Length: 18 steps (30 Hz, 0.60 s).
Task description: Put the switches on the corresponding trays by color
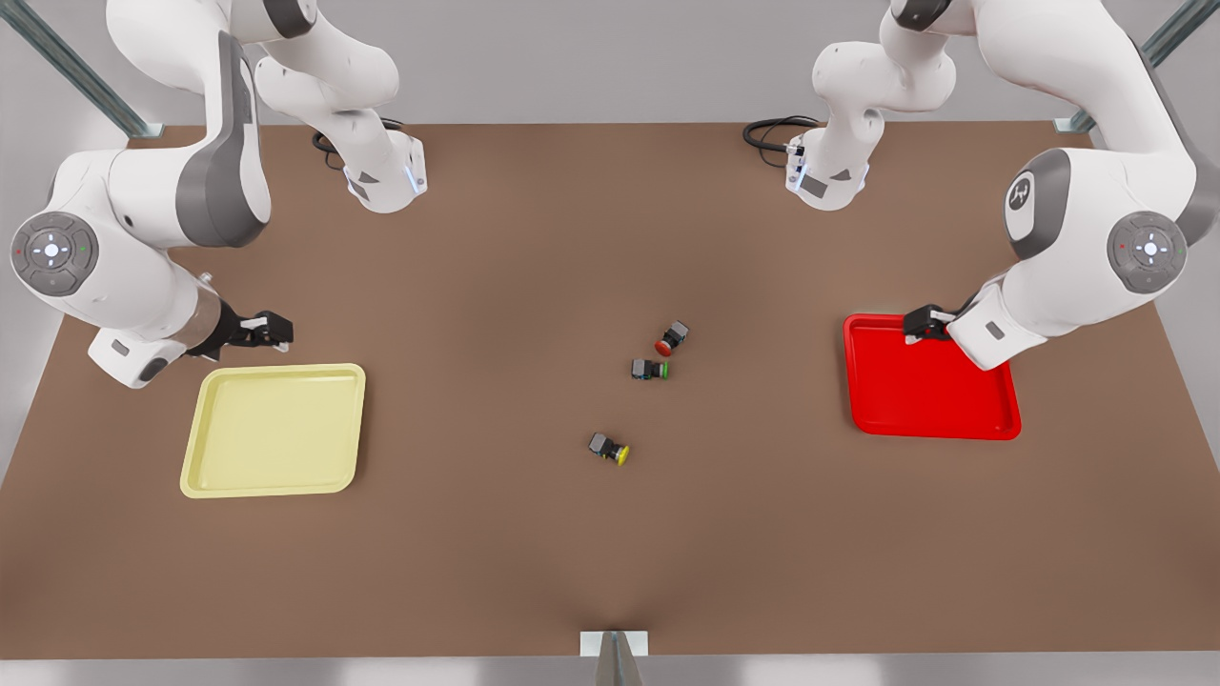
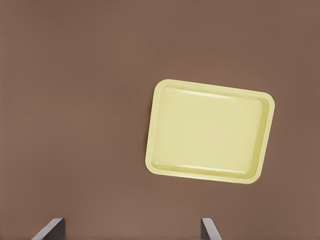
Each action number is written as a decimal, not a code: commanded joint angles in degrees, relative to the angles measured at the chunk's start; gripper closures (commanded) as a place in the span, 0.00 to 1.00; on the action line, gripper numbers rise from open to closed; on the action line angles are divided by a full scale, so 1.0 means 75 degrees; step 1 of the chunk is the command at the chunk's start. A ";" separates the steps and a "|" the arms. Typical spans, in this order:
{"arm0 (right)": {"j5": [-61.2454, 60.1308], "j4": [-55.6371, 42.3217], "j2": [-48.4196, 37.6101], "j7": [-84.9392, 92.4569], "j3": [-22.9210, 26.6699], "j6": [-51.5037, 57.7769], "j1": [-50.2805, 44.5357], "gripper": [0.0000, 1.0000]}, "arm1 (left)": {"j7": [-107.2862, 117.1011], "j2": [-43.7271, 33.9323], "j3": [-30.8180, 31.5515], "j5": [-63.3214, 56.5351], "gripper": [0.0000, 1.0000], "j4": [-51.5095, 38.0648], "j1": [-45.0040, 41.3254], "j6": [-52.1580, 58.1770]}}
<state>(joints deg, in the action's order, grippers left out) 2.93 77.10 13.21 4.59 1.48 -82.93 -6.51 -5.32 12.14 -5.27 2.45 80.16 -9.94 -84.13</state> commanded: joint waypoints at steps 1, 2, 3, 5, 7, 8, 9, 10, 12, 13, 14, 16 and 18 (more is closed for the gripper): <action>0.0019 -0.0014 -0.0004 0.0079 0.0001 -0.0029 0.0000 0.00 | -0.0100 -0.0001 -0.0001 0.0002 0.00 -0.0001 0.0001 0.0072; 0.0020 -0.0014 -0.0004 0.0079 0.0001 -0.0029 -0.0011 0.00 | -0.0088 0.0011 -0.0001 0.0014 0.00 -0.0001 0.0013 0.0049; 0.0020 -0.0002 0.0008 0.0102 0.0001 -0.0029 -0.0023 0.00 | -0.0088 0.0104 0.0011 0.0002 0.00 -0.0001 0.0013 0.0002; 0.0043 0.0009 0.0721 0.0606 0.0001 -0.0146 -0.0397 0.00 | 0.0845 0.0994 0.0057 -0.0115 0.00 -0.0001 -0.1789 0.0014; 0.0113 -0.0014 0.1495 0.0595 0.0013 -0.0626 -0.0983 0.00 | 0.1224 0.1604 0.0058 -0.0080 0.00 0.0034 -0.2916 0.0002; 0.0102 -0.0014 0.1765 0.0571 0.0013 -0.1036 -0.1276 0.00 | 0.1318 0.1804 0.0046 0.0318 0.00 0.0292 -0.3350 -0.0279; 0.0043 -0.0037 0.2104 0.0606 0.0001 -0.1294 -0.1558 0.00 | 0.1458 0.1898 0.0057 0.0646 0.00 0.0572 -0.3502 -0.0711; 0.0008 -0.0061 0.2433 0.0618 0.0001 -0.1809 -0.1921 0.00 | 0.2242 0.1886 0.0058 0.0728 0.00 0.1322 -0.3971 -0.2082; -0.0203 -0.0061 0.3031 0.0571 -0.0010 -0.2689 -0.2531 0.00 | 0.2900 0.2214 0.0046 0.1115 0.00 0.1827 -0.4546 -0.4181; -0.0636 -0.0073 0.3324 0.0583 -0.0010 -0.2970 -0.2718 0.00 | 0.2912 0.2354 0.0058 0.1127 0.00 0.1827 -0.4605 -0.4544; -0.0801 -0.0073 0.3605 0.0594 -0.0010 -0.3439 -0.2952 0.00 | 0.2900 0.2425 0.0046 0.1104 0.00 0.2014 -0.4663 -0.4790; -0.0789 -0.0120 0.4074 0.0618 -0.0010 -0.3977 -0.3351 0.00 | 0.2900 0.2425 0.0058 0.1103 0.00 0.2975 -0.4851 -0.6045; -0.1128 -0.0259 0.4272 0.0922 -0.0010 -0.4610 -0.3363 0.00 | 0.2888 0.2308 0.0058 0.1103 0.00 0.3350 -0.4956 -0.6313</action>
<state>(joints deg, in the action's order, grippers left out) -2.84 75.29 44.99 7.51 1.40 -106.14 -31.61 4.54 29.63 -4.83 10.25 104.44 -46.83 -116.69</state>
